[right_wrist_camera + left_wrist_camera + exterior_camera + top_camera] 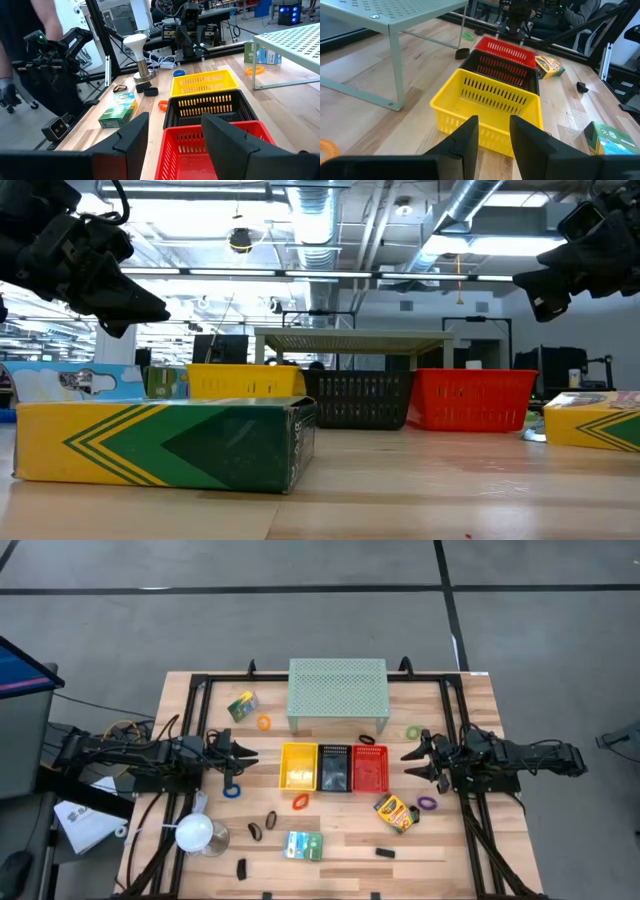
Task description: Pick & Place Office Desk Supplies
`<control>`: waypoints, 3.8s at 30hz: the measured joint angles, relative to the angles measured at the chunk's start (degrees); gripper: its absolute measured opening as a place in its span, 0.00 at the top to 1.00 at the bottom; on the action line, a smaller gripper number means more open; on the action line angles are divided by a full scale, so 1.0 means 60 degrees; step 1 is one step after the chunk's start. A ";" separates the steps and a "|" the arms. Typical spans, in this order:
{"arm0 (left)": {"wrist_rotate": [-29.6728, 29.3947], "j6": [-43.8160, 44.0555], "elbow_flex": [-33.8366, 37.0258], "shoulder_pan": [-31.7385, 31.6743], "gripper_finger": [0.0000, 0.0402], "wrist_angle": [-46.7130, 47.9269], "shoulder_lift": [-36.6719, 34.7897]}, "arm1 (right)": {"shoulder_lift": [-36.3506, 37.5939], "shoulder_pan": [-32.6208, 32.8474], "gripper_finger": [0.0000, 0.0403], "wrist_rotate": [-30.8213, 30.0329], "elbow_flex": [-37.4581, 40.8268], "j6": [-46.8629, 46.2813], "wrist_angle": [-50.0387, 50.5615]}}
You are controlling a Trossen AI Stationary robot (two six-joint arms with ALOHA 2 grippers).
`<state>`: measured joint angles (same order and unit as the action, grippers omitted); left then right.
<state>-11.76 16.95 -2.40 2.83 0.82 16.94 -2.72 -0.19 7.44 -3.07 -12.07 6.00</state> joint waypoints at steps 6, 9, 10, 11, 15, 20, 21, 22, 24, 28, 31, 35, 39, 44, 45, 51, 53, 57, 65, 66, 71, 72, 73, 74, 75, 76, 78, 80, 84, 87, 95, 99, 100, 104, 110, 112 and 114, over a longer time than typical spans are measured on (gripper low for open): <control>-0.0140 0.0105 0.0002 -0.0004 0.74 -0.0650 0.0006 | 0.0000 0.0000 0.55 0.0000 0.0000 0.0000 -0.0002; -0.0148 0.0905 0.0002 -0.0004 0.74 -0.1479 0.0002 | 0.0000 0.0000 0.55 0.0000 0.0000 -0.0002 -0.0003; -0.0145 0.1554 0.0002 -0.0004 0.74 -0.1718 0.0015 | 0.0000 -0.0001 0.55 0.0000 0.0003 0.0002 -0.0004; -0.0151 0.2588 0.0002 -0.0003 0.74 -0.1938 0.0033 | 0.0000 0.0000 0.55 0.0000 0.0000 0.0000 -0.0004; 0.0247 0.7218 0.0002 -0.0004 0.74 -0.2444 0.0060 | 0.0000 -0.0001 0.55 0.0000 0.0001 0.0000 -0.0004; 0.0870 0.8005 0.0002 0.0000 0.74 -0.2750 0.0150 | 0.0000 0.0000 0.55 0.0000 0.0000 -0.0002 -0.0004; 0.0878 0.8165 0.0002 -0.0004 0.74 -0.2765 0.0202 | 0.0000 0.0000 0.55 0.0000 0.0000 0.0001 -0.0002; 0.0962 0.8330 0.0002 -0.0004 0.74 -0.2746 0.0215 | 0.0000 -0.0004 0.55 0.0000 0.0002 0.0000 -0.0004; 0.1044 0.8544 0.0005 -0.0002 0.74 -0.2977 0.0213 | 0.0000 -0.0003 0.55 0.0001 0.0000 0.0002 -0.0004; 0.1454 0.8506 0.0005 -0.0004 0.74 -0.3104 0.0210 | 0.0000 0.0000 0.55 0.0000 0.0000 0.0001 -0.0004; 0.1121 0.8499 0.0005 0.0000 0.74 -0.3167 0.0349 | 0.0000 -0.0002 0.55 0.0000 0.0002 -0.0002 -0.0004; -0.0090 0.8209 0.0004 -0.0002 0.74 -0.3239 0.0450 | 0.0000 0.0000 0.55 0.0000 0.0003 0.0001 -0.0007; -0.0732 0.8225 0.0002 -0.0003 0.74 -0.3237 0.0688 | 0.0000 0.0000 0.55 0.0000 0.0002 0.0002 -0.0007; -0.0727 0.9779 0.0002 0.0038 0.74 -0.3698 0.0810 | 0.0000 -0.0028 0.55 -0.0062 0.0050 0.0036 -0.0338; -0.0686 0.9870 0.0002 0.0090 0.74 -0.4006 0.0826 | 0.0000 -0.0053 0.55 -0.0139 0.0058 0.0051 -0.0543; -0.0133 0.9936 0.0002 0.0881 0.74 -0.6071 0.1271 | 0.0000 -0.0055 0.55 -0.0268 0.0049 0.1014 -0.2923; -0.0168 0.9935 -0.0007 0.1250 0.74 -0.6422 0.1507 | 0.0000 -0.0055 0.55 -0.0413 0.0040 0.1265 -0.4097; -0.0890 0.9950 -0.0378 0.1935 0.74 -0.6400 0.2299 | 0.0000 -0.0055 0.55 -0.1503 0.0029 0.0131 -0.6652; -0.2339 0.8717 -0.1562 0.2197 0.70 -0.6402 0.4906 | 0.0018 -0.0055 0.55 -0.3256 0.0011 -0.2524 -0.9821; -0.2513 0.8524 -0.1772 0.2129 0.70 -0.6442 0.5282 | 0.0018 -0.0055 0.55 -0.3247 0.0007 -0.2805 -0.9866; -0.2789 0.6996 -0.3051 0.1499 0.69 -0.6378 0.7169 | -0.0046 0.0006 0.55 -0.3230 0.0007 -0.3865 -0.9804; -0.2789 0.6558 -0.3371 0.1319 0.69 -0.6375 0.7474 | -0.0096 0.0030 0.55 -0.3228 0.0004 -0.3959 -0.9813; -0.2793 0.6061 -0.3709 0.1128 0.69 -0.6377 0.7745 | -0.0126 0.0040 0.55 -0.3231 0.0000 -0.3998 -0.9824; -0.2793 0.5499 -0.4043 0.0931 0.69 -0.6381 0.7952 | -0.0148 0.0038 0.55 -0.3235 -0.0054 -0.3994 -0.9819; -0.2790 0.4934 -0.4379 0.0722 0.69 -0.6374 0.8081 | -0.0199 0.0036 0.55 -0.3243 -0.0141 -0.3991 -0.9844; -0.2791 0.4328 -0.4693 0.0526 0.69 -0.6375 0.8130 | -0.0248 0.0036 0.55 -0.3255 -0.0213 -0.3929 -0.9868; -0.2784 0.3024 -0.5308 0.0093 0.69 -0.6386 0.8093 | -0.0404 0.0036 0.55 -0.3276 -0.0395 -0.3623 -0.9801; -0.2707 0.1783 -0.5840 -0.0383 0.69 -0.6055 0.7724 | -0.0605 0.0036 0.55 -0.3286 -0.0627 -0.3359 -0.9802; -0.2046 -0.0103 -0.7383 -0.1501 0.67 -0.3499 0.6751 | -0.1183 0.0036 0.55 -0.3292 -0.1050 -0.3025 -0.9786; -0.1827 -0.1013 -0.8930 -0.2275 0.64 -0.0629 0.6397 | -0.1645 0.0036 0.55 -0.3289 -0.1283 -0.2985 -0.9786; -0.2312 -0.2296 -1.2823 -0.3414 0.54 0.4925 0.7070 | -0.2606 0.0036 0.55 -0.3295 -0.1529 -0.2989 -0.9772; -0.2966 -0.2578 -1.4243 -0.3755 0.52 0.7237 0.8080 | -0.2807 0.0036 0.55 -0.3440 -0.1534 -0.3069 -0.9787; -0.2975 -0.2499 -1.4521 -0.3876 0.52 0.7780 0.8331 | -0.2827 0.0036 0.55 -0.3482 -0.1534 -0.3136 -0.9765; -0.3042 -0.1723 -1.4993 -0.4608 0.50 1.0218 0.9421 | -0.2812 0.0026 0.55 -0.3537 -0.1534 -0.3227 -0.9611; -0.2833 -0.0510 -1.4437 -0.5641 0.50 1.2917 1.1058 | -0.2809 0.0026 0.55 -0.3541 -0.1534 -0.3243 -0.9480; -0.2798 -0.0423 -1.4017 -0.5914 0.50 1.2942 1.1504 | -0.2809 0.0026 0.55 -0.3544 -0.1534 -0.3244 -0.9472; -0.2560 -0.0460 -1.3568 -0.6199 0.50 1.2846 1.1911 | -0.2809 0.0029 0.55 -0.3543 -0.1534 -0.3244 -0.9471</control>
<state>-27.12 14.19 -83.81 -34.36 77.89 88.40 -19.57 -0.01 -13.81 -12.27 -31.53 -50.83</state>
